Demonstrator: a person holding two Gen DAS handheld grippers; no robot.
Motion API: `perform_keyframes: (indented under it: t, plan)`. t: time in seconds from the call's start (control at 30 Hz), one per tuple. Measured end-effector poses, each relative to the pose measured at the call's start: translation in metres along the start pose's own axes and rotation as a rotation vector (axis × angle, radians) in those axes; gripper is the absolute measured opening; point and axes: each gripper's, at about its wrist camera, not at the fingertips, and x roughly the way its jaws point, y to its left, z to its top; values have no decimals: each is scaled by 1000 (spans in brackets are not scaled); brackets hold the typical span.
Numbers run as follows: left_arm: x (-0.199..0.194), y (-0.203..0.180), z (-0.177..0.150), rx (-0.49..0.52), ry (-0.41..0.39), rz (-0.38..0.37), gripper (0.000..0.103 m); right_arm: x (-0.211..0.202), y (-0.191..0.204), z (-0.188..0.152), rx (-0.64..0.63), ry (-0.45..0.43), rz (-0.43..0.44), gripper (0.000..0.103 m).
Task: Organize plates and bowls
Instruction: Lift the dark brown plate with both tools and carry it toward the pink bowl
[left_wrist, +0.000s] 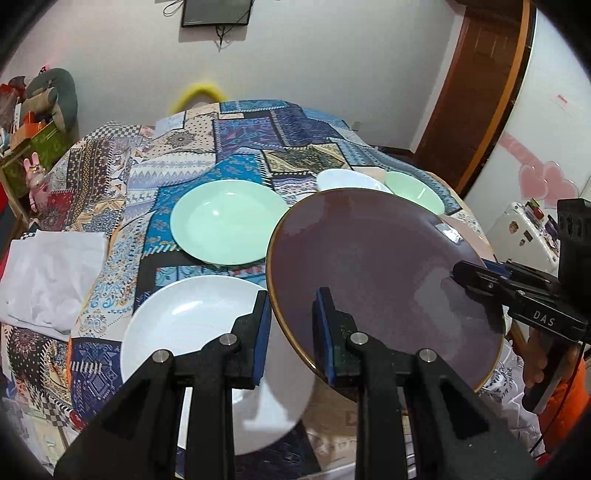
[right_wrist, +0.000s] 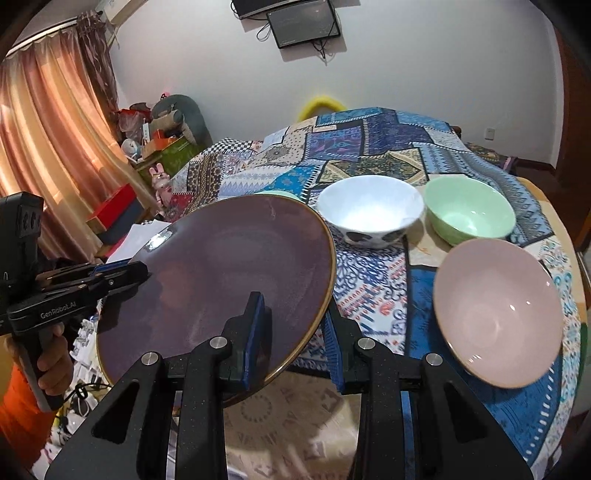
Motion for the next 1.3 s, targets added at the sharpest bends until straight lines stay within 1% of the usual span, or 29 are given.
perform_keyframes:
  t: [0.27,0.4,0.7,0.87,1.3]
  plan:
    - [6,-19,-10,1,20,-34,23,-11,-16,-13,20,-3,-15,28]
    - [11,-27,-17,10,27,-40,23,-12,-25,-21,35,-1,-12,28]
    - [39,-34,-26,-7,81,-60,23,-2,-45,-35,78,29,-18,28]
    - [57,-36,-27,0,109,-44,23,7,-53,-41,88,44,-16,28]
    - [94,-37,-32,-5,178,-35,23,28,-69,-50,122,95,-25,28]
